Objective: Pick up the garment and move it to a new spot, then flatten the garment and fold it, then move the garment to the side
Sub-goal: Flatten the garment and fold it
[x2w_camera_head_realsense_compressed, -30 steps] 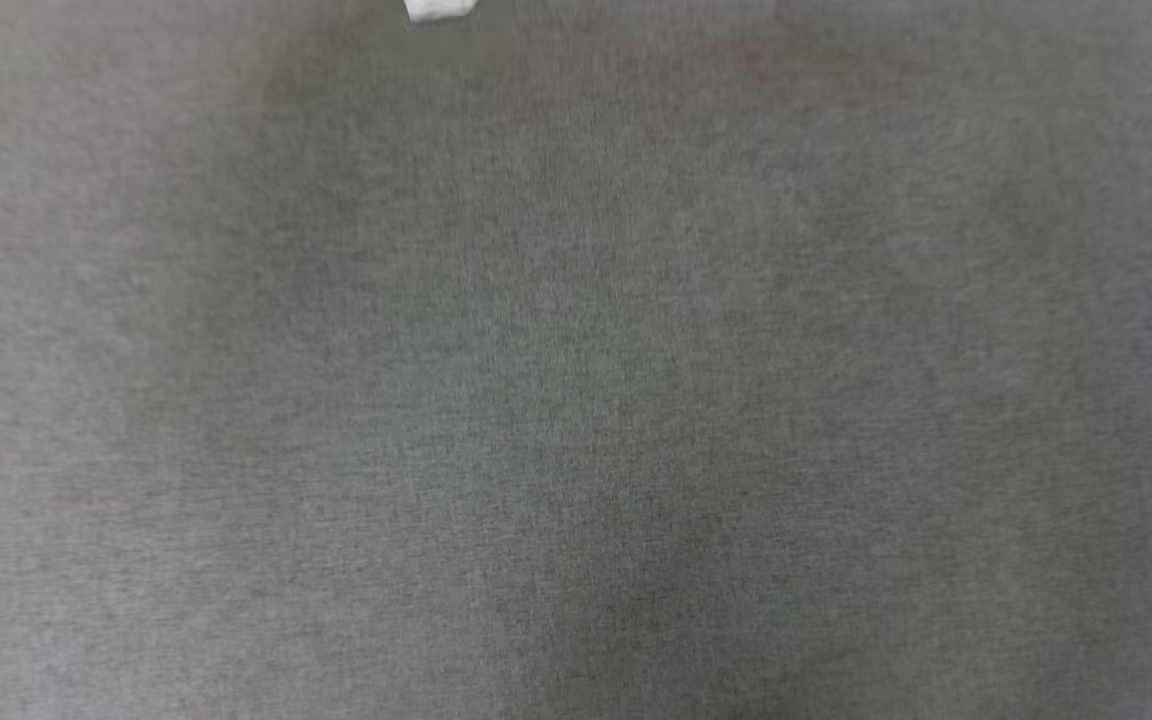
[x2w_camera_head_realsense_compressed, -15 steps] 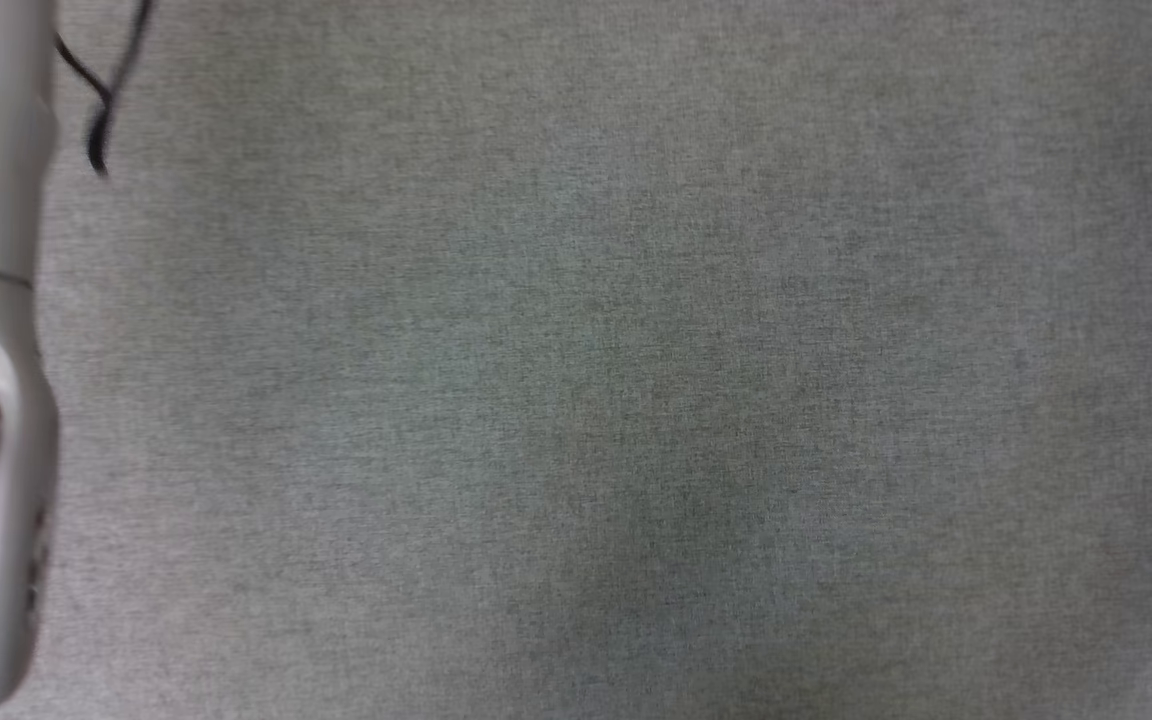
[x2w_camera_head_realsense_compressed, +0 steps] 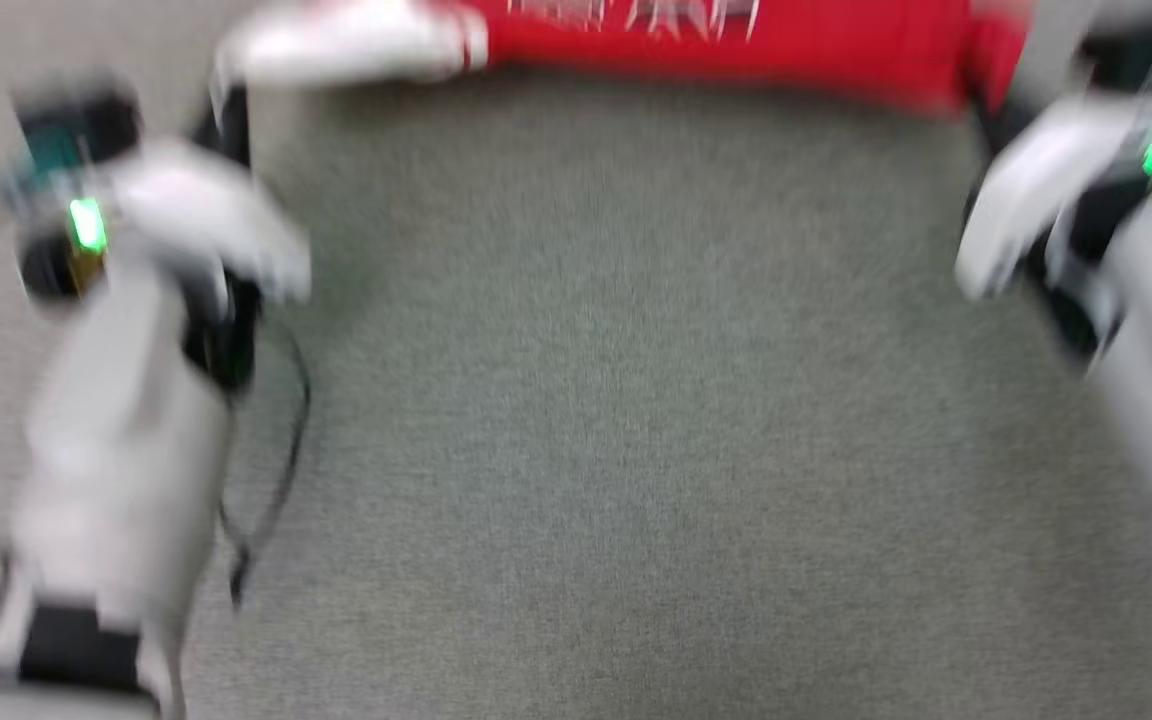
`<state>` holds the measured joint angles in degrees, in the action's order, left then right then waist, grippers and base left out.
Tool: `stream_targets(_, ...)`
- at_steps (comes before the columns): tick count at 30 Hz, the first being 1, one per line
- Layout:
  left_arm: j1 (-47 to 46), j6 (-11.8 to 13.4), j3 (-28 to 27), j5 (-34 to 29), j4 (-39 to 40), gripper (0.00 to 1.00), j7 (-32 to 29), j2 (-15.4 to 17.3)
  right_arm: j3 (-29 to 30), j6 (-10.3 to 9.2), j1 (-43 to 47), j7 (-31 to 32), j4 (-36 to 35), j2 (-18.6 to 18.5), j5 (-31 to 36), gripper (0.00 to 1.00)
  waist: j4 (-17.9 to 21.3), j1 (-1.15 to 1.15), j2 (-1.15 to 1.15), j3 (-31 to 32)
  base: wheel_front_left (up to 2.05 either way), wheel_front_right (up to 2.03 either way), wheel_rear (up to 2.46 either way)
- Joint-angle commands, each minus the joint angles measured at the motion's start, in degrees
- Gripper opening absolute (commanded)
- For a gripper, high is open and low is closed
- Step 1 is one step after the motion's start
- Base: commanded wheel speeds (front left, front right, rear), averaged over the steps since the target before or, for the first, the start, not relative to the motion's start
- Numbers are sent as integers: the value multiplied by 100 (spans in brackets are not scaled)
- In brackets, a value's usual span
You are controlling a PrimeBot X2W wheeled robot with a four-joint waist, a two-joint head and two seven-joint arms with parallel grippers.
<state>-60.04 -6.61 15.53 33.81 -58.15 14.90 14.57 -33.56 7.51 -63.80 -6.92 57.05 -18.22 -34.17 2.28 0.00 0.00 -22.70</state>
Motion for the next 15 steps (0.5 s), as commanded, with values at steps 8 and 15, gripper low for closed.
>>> stream_targets(8,2789,309,-276,289,1201,0,-29,185,-189,-5,2171,-359,-436,-239,-640,0,-109,0,0,1553,0,0,0)
stream_targets(15,4837,1084,-393,468,3202,0,-796,448,-3,-6,3605,-478,-846,-343,-816,0,-156,0,0,2127,0,0,0)
